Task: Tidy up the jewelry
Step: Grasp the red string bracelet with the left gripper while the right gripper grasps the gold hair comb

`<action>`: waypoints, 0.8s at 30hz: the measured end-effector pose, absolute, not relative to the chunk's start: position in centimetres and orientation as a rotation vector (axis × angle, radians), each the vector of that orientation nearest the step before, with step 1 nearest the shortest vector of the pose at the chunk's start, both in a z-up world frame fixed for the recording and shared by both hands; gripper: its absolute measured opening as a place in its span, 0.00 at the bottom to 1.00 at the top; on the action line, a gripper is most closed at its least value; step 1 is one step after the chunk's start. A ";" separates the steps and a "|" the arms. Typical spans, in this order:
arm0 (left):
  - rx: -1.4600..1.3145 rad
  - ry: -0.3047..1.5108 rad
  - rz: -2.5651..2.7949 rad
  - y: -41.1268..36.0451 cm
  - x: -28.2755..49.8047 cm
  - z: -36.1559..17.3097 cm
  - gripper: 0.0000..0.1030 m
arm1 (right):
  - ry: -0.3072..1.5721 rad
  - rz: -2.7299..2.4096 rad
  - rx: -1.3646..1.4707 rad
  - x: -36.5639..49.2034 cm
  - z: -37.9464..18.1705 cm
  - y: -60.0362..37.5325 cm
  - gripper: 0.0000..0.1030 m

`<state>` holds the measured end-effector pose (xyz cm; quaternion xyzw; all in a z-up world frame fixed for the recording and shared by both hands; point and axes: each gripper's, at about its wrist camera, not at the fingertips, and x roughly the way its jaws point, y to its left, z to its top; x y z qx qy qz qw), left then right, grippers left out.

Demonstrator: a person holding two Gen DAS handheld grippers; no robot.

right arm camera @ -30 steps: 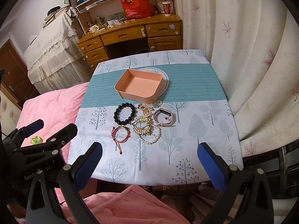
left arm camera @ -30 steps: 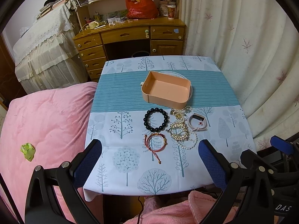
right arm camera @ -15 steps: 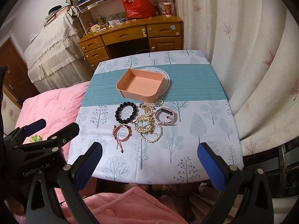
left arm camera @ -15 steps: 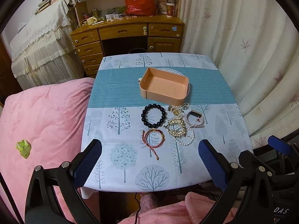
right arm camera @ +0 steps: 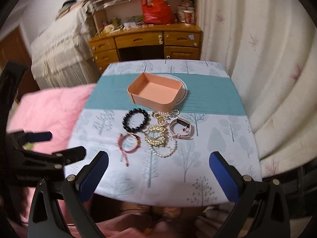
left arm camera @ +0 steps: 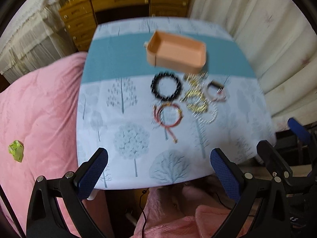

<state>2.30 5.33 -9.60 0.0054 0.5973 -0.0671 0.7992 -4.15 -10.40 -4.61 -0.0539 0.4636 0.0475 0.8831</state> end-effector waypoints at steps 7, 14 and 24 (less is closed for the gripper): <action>0.036 1.298 -0.226 5.3 5.1 -15.7 0.99 | 0.913 0.138 -0.267 -2.8 -11.2 -8.7 0.99; -0.038 1.359 -0.253 3.7 9.4 -20.7 0.96 | 0.917 0.204 -0.351 0.1 -17.5 -8.2 0.98; 0.053 1.404 -0.189 0.7 11.8 -24.2 0.76 | 0.949 0.314 -0.296 4.4 -22.1 -9.2 0.82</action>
